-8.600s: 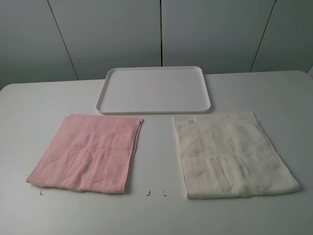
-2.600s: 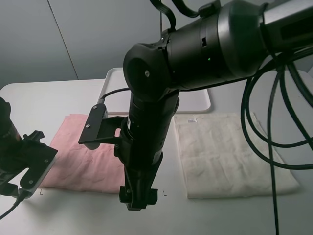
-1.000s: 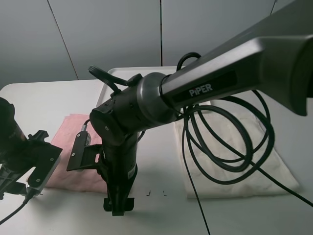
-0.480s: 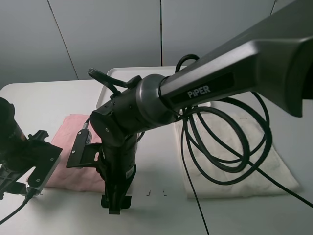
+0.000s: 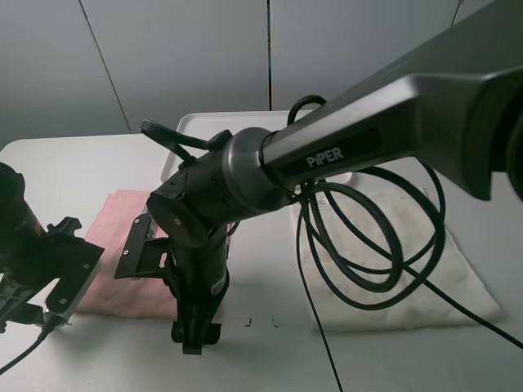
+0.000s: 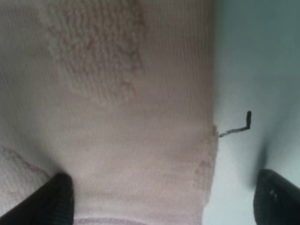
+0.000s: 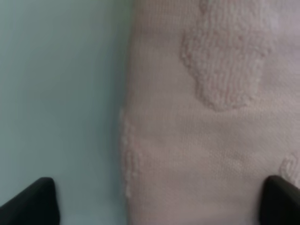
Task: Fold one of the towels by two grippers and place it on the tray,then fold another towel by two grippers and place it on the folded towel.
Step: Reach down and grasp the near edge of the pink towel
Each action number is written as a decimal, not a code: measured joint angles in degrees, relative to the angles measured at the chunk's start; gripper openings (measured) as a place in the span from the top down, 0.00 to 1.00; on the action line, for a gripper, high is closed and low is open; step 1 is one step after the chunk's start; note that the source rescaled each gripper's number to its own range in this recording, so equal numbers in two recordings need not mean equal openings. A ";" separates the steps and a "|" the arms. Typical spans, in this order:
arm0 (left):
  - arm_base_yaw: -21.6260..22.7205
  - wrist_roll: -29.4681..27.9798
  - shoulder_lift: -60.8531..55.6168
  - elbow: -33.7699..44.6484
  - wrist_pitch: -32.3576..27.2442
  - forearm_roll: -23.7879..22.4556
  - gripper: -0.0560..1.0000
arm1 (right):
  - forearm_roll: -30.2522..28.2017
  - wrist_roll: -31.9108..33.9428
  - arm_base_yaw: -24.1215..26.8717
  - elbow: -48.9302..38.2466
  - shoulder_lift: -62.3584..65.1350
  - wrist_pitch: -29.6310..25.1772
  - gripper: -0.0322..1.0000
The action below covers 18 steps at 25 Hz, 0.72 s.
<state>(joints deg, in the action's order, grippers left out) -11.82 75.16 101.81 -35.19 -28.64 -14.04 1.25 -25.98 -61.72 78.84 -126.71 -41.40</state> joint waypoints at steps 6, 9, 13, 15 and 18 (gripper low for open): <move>0.00 0.00 0.00 0.00 0.00 0.00 0.00 | -2.27 1.96 0.00 0.13 -0.13 1.45 0.70; 0.00 0.00 0.00 0.00 0.19 -0.11 0.00 | -3.15 2.20 0.00 0.13 -0.17 2.42 0.96; 0.00 0.00 0.03 0.00 1.08 1.13 0.00 | -3.39 2.20 0.00 0.13 -0.26 2.41 0.97; 0.00 0.00 0.13 0.00 1.58 1.54 0.00 | -3.39 2.20 0.00 0.13 -0.26 2.41 0.97; 0.00 -0.11 0.13 0.00 1.96 1.89 0.00 | -3.39 2.20 0.00 0.13 -0.26 2.41 0.97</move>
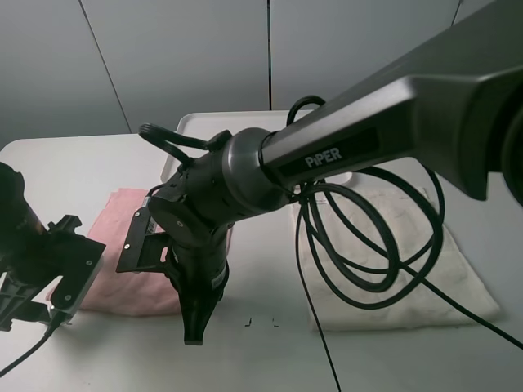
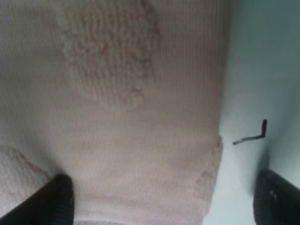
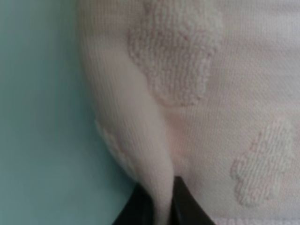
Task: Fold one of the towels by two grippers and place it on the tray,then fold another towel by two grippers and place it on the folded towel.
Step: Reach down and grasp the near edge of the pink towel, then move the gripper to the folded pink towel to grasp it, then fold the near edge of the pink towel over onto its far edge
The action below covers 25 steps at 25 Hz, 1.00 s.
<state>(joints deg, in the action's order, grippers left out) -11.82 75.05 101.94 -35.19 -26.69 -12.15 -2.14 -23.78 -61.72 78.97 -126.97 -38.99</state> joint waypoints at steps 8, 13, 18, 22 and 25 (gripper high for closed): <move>0.00 0.01 -0.32 2.35 3.56 -1.58 0.39 | 0.00 0.00 0.00 0.00 0.00 -0.93 0.97; 0.00 0.01 -1.08 2.41 5.78 -2.06 0.92 | 0.00 0.00 0.00 0.00 0.00 -1.16 0.97; 0.00 -0.22 -3.19 3.30 6.16 -1.40 0.93 | 0.00 0.83 0.23 -0.23 1.63 -2.21 0.97; 0.00 -3.26 -5.37 3.38 6.03 -0.95 0.93 | 0.00 3.45 2.04 -0.32 5.48 -2.68 0.97; 0.00 -5.35 -7.23 3.43 5.94 0.74 0.93 | 1.33 5.33 4.31 -0.32 8.56 -2.68 0.97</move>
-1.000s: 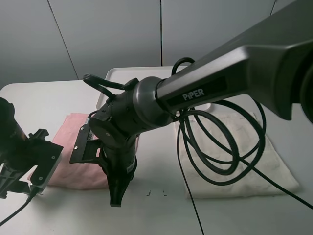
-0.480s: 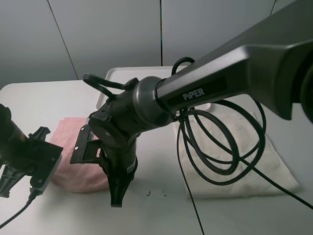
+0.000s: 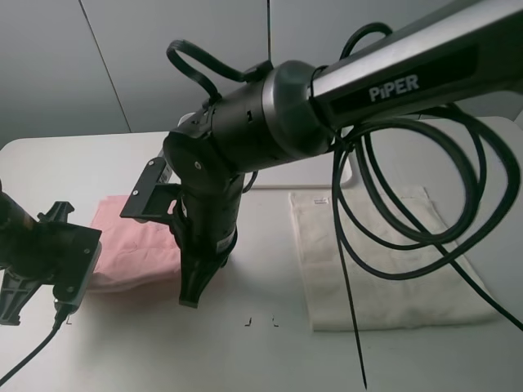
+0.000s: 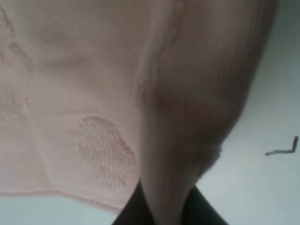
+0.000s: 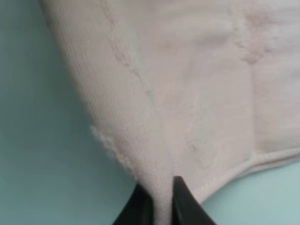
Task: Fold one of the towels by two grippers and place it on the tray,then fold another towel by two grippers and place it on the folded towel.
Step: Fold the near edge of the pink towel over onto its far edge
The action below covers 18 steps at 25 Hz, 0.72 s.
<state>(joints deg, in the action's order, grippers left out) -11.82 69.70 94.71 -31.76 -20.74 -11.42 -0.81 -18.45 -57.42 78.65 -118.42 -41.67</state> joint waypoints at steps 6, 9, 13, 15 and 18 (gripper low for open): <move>0.00 -0.54 -5.13 0.09 -0.30 12.15 0.93 | 2.45 3.02 3.06 0.00 4.07 -2.02 0.97; 0.00 -1.08 -6.12 -1.22 -1.92 19.58 0.93 | 1.62 5.85 3.17 0.00 4.56 -2.47 0.97; 0.00 -6.46 -6.25 -3.26 -2.92 25.45 0.94 | -0.88 11.98 3.17 0.00 4.56 -3.08 0.97; 0.00 -10.03 -6.25 -3.91 -3.19 26.00 0.93 | -2.78 15.67 3.28 0.00 4.56 -2.98 0.97; 0.00 -14.86 -6.25 -4.56 -2.75 26.33 0.94 | -6.07 22.08 4.24 0.00 4.56 -1.81 0.97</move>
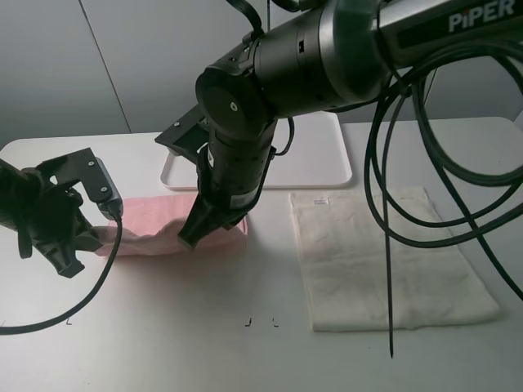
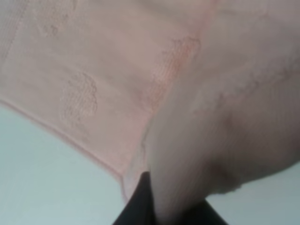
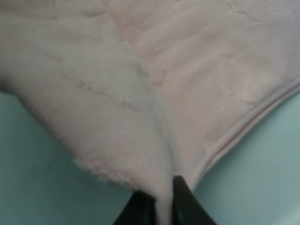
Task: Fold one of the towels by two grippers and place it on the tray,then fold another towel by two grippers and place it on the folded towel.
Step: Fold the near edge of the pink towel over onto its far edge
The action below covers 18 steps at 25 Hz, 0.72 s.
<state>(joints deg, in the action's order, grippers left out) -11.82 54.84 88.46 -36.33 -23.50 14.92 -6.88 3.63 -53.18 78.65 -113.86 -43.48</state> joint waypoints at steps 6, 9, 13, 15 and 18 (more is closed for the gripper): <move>0.00 -8.79 0.00 -0.03 4.25 0.00 0.94 | -3.10 6.48 2.09 0.00 0.00 3.81 0.97; 0.00 -13.56 0.00 -0.13 8.11 0.12 0.94 | -3.74 7.34 2.72 0.00 0.00 5.40 0.97; 0.00 -16.24 0.00 -0.16 11.37 0.12 0.90 | -7.65 10.05 2.85 0.00 0.00 7.50 0.97; 0.00 -16.57 0.00 -0.16 13.04 0.12 0.81 | -9.07 11.30 2.98 0.00 -0.10 8.06 0.97; 0.00 -17.47 0.00 -0.16 15.11 0.12 0.57 | -9.68 12.91 3.75 0.00 -1.19 9.48 0.87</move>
<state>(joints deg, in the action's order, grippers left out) -11.82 37.37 88.46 -36.48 -8.39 15.04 -16.56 16.54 -49.43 78.65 -115.05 -34.00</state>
